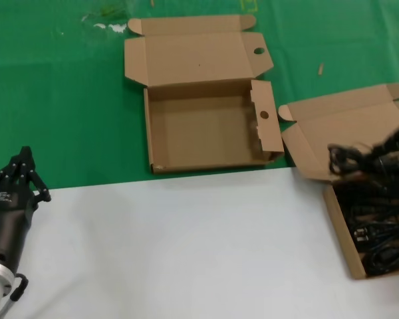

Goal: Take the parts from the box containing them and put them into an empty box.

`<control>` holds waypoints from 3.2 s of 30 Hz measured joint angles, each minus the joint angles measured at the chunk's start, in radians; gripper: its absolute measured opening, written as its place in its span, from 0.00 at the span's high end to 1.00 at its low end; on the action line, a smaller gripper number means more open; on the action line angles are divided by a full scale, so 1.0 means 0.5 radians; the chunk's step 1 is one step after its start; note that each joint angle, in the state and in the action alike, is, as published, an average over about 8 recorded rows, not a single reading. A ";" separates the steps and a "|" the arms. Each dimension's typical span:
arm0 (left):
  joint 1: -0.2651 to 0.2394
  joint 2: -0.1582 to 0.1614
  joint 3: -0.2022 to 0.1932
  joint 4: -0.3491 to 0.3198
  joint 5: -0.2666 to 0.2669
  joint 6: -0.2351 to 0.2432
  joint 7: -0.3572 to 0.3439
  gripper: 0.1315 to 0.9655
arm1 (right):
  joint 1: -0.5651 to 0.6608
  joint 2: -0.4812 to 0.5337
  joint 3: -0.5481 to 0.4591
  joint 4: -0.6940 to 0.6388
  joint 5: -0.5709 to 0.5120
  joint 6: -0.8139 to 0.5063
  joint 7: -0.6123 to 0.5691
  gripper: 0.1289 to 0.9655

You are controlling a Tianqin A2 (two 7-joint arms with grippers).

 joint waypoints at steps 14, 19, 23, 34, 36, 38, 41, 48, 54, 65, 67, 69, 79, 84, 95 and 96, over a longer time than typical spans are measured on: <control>0.000 0.000 0.000 0.000 0.000 0.000 0.000 0.99 | 0.452 -0.446 -0.123 0.220 -0.027 -0.036 0.420 0.90; 0.000 0.000 0.000 0.000 0.000 0.000 0.000 0.99 | 0.511 -0.694 -0.224 0.048 -0.121 0.109 0.363 0.90; 0.000 0.000 0.000 0.000 0.000 0.000 0.000 0.99 | 0.554 -0.884 -0.310 -0.204 -0.205 0.239 0.207 0.90; 0.000 0.000 0.000 0.000 0.000 0.000 0.000 0.99 | 0.672 -1.310 -0.410 -1.044 -0.276 0.539 -0.353 0.90; 0.000 0.000 0.000 0.000 0.000 0.000 0.000 0.99 | 0.695 -1.376 -0.405 -1.195 -0.268 0.592 -0.454 0.90; 0.000 0.000 0.000 0.000 0.000 0.000 0.000 0.99 | 0.716 -1.432 -0.395 -1.324 -0.258 0.638 -0.539 0.90; 0.000 0.000 0.000 0.000 0.000 0.000 0.000 0.99 | 0.743 -1.506 -0.377 -1.492 -0.240 0.699 -0.647 0.89; 0.000 0.000 0.000 0.000 0.000 0.000 0.000 0.99 | 0.777 -1.600 -0.329 -1.710 -0.201 0.793 -0.783 0.86; 0.000 0.000 0.000 0.000 0.000 0.000 0.000 0.99 | 0.736 -1.556 -0.297 -1.584 -0.182 0.813 -0.704 0.81; 0.000 0.000 0.000 0.000 0.000 0.000 0.000 0.99 | 0.436 -1.232 -0.145 -0.724 -0.064 0.809 -0.275 0.60; 0.000 0.000 0.000 0.000 0.000 0.000 0.000 0.99 | 0.352 -1.176 -0.089 -0.552 -0.026 0.856 -0.198 0.55; 0.000 0.000 0.000 0.000 0.000 0.000 0.000 0.99 | 0.254 -1.125 -0.028 -0.375 0.008 0.920 -0.114 0.53; 0.000 0.000 0.000 0.000 0.000 0.000 0.000 0.99 | -0.038 -1.029 0.119 0.049 0.075 1.126 0.102 0.26; 0.000 0.000 0.000 0.000 0.000 0.000 0.000 0.98 | -0.118 -1.044 0.148 0.081 0.103 1.199 0.098 0.15; 0.000 0.000 0.000 0.000 0.000 0.000 0.000 0.94 | -0.363 -1.090 0.238 0.181 0.189 1.425 0.089 0.05; 0.000 0.000 0.000 0.000 0.000 0.000 0.000 0.93 | -0.386 -1.094 0.247 0.190 0.197 1.447 0.088 0.04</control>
